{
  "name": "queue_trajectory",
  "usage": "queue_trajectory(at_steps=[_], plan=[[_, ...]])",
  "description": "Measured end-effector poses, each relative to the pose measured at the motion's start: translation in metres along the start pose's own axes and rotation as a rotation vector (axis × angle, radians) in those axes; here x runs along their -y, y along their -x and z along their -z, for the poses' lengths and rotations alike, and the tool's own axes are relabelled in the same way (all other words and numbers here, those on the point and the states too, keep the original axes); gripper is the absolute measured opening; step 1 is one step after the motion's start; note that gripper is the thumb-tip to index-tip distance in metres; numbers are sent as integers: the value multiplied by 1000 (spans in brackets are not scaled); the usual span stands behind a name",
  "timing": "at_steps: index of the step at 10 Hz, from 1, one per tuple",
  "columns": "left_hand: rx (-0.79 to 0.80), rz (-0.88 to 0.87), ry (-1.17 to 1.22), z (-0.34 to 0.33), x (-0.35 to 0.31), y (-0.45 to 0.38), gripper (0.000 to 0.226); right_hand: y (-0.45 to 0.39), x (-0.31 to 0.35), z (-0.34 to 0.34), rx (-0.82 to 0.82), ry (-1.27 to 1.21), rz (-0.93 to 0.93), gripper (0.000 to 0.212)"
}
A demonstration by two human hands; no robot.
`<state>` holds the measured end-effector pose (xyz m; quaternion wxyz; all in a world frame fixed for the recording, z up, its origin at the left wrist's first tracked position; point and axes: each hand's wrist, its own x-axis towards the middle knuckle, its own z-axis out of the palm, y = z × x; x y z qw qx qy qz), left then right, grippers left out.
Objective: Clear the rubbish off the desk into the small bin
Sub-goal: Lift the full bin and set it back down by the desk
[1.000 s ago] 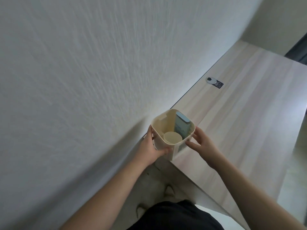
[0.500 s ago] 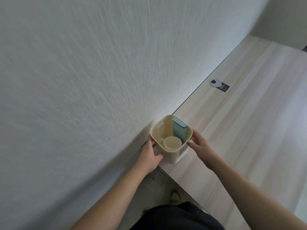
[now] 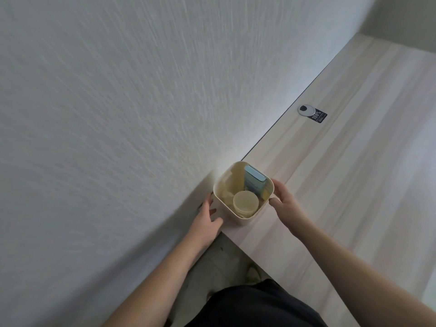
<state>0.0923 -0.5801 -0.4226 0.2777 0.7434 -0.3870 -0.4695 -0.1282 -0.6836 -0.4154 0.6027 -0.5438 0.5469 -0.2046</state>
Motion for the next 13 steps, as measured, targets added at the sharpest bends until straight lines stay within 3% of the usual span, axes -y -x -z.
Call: queue_trajectory(at_steps=[1, 2, 3, 4, 7, 9, 13], plan=[[-64, 121, 417, -4, 2, 8, 45, 0, -10, 1, -109, -28, -139, 47], [-100, 264, 817, -5, -6, 16, 34, 3, -17, -4, -167, -256, -362, 38], [-41, 294, 934, -9, -12, 19, 51, 8, -8, -13, -167, -567, -550, 37], [30, 288, 965, -14, -21, 17, 57, 7, 0, -21, -139, -686, -567, 47], [18, 277, 1028, -19, -30, 0, 55, -10, 20, -19, -119, -791, -560, 52], [-16, 270, 1034, -18, -35, -11, 51, -27, 31, -20, -87, -758, -551, 63], [-67, 290, 970, -8, -30, -5, 44, -35, 39, -27, -101, -687, -559, 59]])
